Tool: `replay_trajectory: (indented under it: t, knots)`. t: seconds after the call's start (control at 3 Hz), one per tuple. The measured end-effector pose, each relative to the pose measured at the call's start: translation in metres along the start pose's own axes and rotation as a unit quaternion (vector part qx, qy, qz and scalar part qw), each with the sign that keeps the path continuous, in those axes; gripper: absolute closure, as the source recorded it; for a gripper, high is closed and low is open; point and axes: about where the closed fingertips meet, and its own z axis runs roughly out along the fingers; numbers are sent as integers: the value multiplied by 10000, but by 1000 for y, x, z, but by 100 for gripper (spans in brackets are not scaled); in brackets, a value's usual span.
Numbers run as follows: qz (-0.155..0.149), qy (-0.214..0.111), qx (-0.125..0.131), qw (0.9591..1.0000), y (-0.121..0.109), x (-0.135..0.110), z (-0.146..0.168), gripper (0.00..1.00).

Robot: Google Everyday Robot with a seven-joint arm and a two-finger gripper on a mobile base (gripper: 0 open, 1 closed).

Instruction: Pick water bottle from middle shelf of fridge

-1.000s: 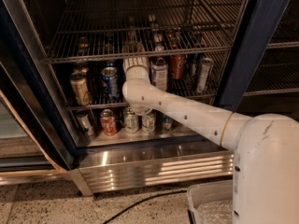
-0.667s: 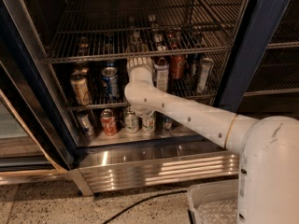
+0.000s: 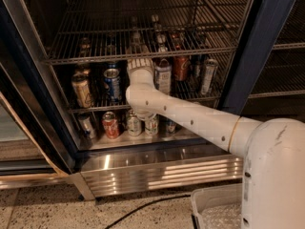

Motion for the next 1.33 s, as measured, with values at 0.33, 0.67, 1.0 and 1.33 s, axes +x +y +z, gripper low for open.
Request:
replay_trajectory:
  t: [0.33,0.67,1.0,1.33]
  knots:
    - [1,-9,-232,9997,18,-2,-2,100]
    - [-10,-5,-304,9995,24,-4,-3,100]
    - [-10,-5,-304,9995,24,-4,-3,100]
    - [-10,-5,-304,9995,24,-4,-3,94]
